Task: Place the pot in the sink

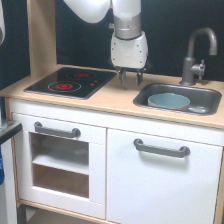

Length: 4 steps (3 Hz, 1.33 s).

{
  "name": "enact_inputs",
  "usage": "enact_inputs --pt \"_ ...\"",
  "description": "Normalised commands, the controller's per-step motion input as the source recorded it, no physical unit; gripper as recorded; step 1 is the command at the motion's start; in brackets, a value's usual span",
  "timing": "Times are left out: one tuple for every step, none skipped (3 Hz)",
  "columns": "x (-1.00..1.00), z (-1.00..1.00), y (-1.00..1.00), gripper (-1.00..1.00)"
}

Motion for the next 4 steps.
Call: enact_inputs --pt "-0.29 0.28 -0.11 1.0" --pt "-0.3 0.29 -0.14 0.99" --pt "-0.31 0.32 -0.17 0.99" --pt "-0.32 0.36 -0.19 0.99"
